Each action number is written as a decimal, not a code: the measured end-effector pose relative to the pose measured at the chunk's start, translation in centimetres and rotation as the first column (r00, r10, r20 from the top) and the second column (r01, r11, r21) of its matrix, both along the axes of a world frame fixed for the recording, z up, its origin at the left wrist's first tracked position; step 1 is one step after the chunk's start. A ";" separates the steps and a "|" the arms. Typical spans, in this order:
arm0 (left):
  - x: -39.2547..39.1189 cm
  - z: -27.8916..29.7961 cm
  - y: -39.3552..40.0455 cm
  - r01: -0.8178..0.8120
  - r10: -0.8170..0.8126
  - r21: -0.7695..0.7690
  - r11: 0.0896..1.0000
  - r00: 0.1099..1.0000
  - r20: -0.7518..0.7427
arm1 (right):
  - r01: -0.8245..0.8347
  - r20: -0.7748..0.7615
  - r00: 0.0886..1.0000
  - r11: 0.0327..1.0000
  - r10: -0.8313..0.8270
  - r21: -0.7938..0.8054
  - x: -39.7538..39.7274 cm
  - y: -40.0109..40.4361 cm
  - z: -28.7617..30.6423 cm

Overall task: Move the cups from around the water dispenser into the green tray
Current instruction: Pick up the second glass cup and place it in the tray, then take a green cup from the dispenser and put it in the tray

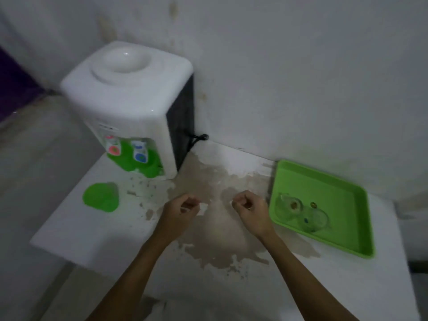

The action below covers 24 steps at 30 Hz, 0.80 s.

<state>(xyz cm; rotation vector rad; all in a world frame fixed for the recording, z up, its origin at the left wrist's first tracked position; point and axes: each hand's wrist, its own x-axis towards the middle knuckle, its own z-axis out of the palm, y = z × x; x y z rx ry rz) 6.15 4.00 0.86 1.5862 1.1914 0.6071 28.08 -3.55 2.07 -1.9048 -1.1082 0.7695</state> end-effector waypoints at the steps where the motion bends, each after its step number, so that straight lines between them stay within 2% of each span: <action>1: -2.4 0.1 0.6 -0.033 0.033 0.020 0.999 0.999 -0.014 | -0.040 -0.018 0.999 0.999 0.040 -0.009 -2.0 1.3 0.0; 7: -13.4 0.2 4.3 -0.181 0.196 0.130 0.975 0.975 -0.107 | -0.156 -0.080 0.985 0.985 0.151 -0.067 -11.2 7.7 -1.0; 14: -20.2 -0.2 8.6 -0.253 0.361 0.321 0.913 0.868 -0.342 | -0.221 -0.161 0.966 0.970 0.203 -0.101 -18.2 12.4 -2.5; 17: -21.5 -1.1 10.1 -0.195 0.297 0.271 0.943 0.859 -0.416 | -0.246 -0.138 0.963 0.964 0.230 -0.106 -19.6 13.3 -3.0; 21: -22.2 -2.6 11.7 -0.150 0.176 0.092 0.984 0.844 -0.506 | -0.259 -0.130 0.961 0.959 0.244 -0.115 -20.0 14.0 -3.0; 24: -22.1 -3.0 12.1 -0.139 0.183 0.125 0.982 0.847 -0.500 | -0.247 -0.118 0.965 0.963 0.235 -0.107 -19.3 14.0 -3.0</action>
